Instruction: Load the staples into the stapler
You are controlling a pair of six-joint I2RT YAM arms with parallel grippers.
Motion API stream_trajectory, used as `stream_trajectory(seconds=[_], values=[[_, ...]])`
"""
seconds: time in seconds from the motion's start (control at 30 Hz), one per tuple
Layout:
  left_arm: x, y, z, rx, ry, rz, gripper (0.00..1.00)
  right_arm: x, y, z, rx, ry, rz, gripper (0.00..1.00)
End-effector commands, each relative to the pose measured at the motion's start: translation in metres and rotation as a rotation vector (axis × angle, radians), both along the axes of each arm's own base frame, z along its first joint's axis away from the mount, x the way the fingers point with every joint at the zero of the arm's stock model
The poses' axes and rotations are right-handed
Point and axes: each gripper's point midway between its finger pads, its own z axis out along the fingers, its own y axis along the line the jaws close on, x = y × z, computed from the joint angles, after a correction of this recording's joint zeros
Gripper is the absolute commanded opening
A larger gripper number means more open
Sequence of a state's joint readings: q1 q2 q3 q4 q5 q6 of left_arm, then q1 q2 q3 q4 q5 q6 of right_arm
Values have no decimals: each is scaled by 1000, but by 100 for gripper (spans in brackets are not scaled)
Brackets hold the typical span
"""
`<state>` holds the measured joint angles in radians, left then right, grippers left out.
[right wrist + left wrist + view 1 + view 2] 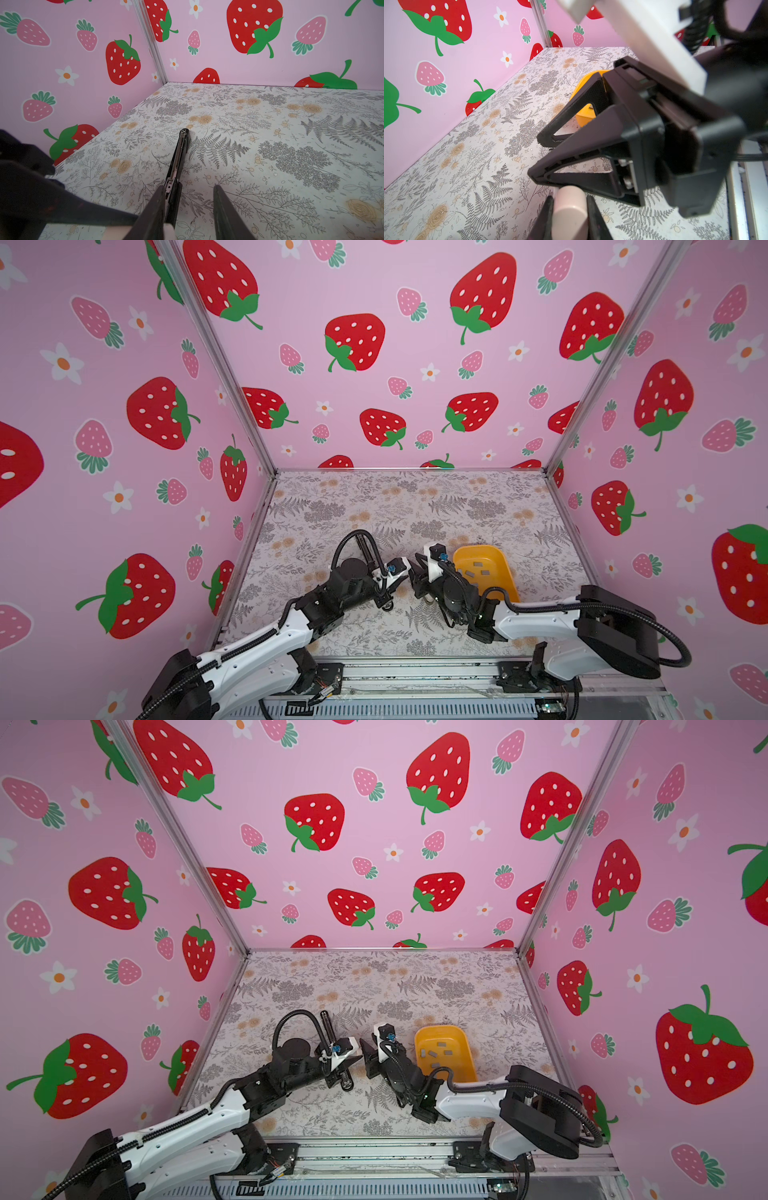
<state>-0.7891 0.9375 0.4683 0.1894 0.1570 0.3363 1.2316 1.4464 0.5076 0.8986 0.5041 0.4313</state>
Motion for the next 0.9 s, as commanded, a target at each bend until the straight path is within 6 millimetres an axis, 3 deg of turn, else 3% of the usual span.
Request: stream_trajectory(seconds=[0.0, 0.87], values=[[1, -11, 59, -132, -125, -40, 0, 3, 1, -10, -28, 20, -26, 39], [-5, -9, 71, -163, -149, -57, 0, 12, 6, -27, -74, 30, -57, 39]])
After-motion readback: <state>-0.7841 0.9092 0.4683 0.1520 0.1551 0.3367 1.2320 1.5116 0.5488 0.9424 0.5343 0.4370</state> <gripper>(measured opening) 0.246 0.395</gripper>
